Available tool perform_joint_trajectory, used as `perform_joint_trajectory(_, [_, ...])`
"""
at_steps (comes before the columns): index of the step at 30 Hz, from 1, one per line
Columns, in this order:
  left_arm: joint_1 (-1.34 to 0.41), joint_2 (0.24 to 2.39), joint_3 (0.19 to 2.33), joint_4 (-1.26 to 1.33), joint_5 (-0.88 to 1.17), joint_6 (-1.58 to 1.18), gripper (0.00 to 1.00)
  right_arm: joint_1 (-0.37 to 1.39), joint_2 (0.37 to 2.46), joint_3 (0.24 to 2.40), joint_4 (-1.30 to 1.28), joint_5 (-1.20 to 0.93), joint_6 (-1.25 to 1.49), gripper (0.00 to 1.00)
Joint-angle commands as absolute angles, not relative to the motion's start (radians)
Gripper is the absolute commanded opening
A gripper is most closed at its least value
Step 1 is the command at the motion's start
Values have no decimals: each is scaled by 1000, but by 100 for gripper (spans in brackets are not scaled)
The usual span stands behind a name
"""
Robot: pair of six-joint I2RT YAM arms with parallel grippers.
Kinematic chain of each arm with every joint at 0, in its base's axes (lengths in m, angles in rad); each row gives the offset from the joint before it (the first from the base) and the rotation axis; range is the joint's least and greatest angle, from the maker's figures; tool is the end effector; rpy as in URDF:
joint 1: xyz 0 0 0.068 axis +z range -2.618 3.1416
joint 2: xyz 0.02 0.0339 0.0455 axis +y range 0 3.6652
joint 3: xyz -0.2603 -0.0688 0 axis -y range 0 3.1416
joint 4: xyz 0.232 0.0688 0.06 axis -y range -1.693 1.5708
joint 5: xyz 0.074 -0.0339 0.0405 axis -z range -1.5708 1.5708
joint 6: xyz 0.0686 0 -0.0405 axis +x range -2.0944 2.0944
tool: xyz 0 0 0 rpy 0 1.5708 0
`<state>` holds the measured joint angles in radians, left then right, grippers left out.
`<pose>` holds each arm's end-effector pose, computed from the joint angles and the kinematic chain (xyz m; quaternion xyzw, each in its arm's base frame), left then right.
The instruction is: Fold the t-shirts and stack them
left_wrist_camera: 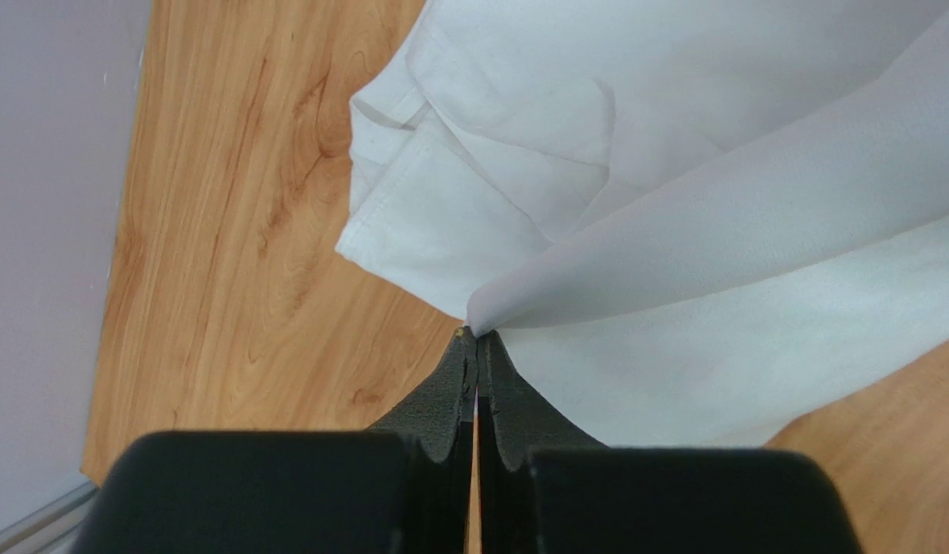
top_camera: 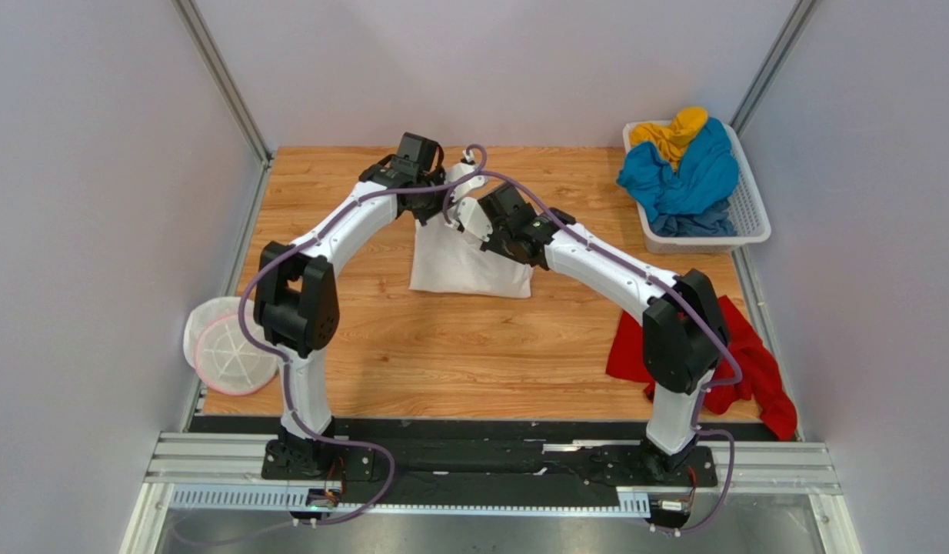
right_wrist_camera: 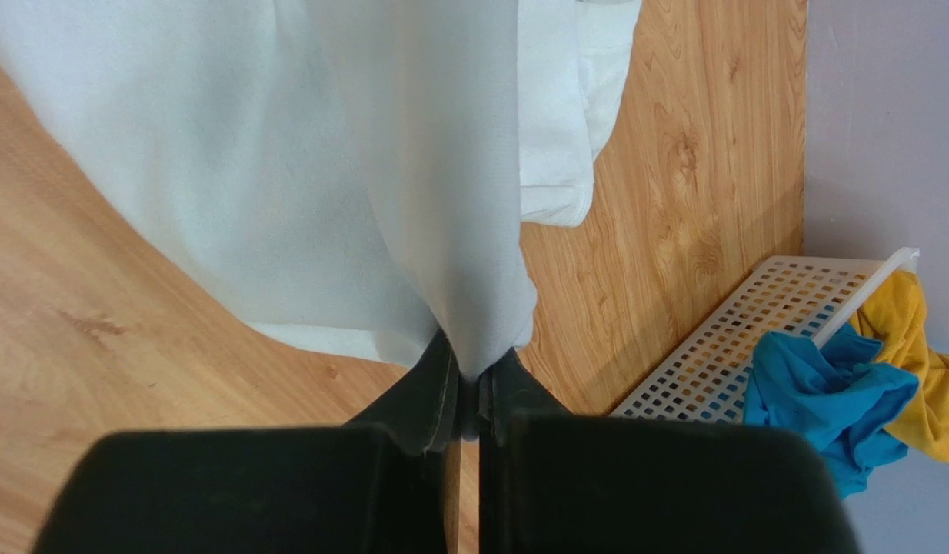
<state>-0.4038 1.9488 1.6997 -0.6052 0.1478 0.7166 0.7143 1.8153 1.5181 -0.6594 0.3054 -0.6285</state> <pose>0.4088 -0.1857 0.2494 0.5182 0.7774 -0.0138 0.3562 0.3178 0.2483 0.2415 -0.5501 0.7662 -0.1320 0.3047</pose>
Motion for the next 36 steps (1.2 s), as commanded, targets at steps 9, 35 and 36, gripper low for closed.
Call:
perform_joint_trajectory(9, [-362, 2212, 1960, -529, 81, 773, 0, 586, 2081, 1746, -584, 267, -749, 0])
perform_joint_trajectory(35, [-360, 2379, 2036, -338, -66, 741, 20, 502, 2313, 1934, -477, 370, -821, 39])
perform_joint_trajectory(36, [-362, 2376, 2034, -334, -67, 739, 22, 502, 2321, 1940, -476, 374, -822, 40])
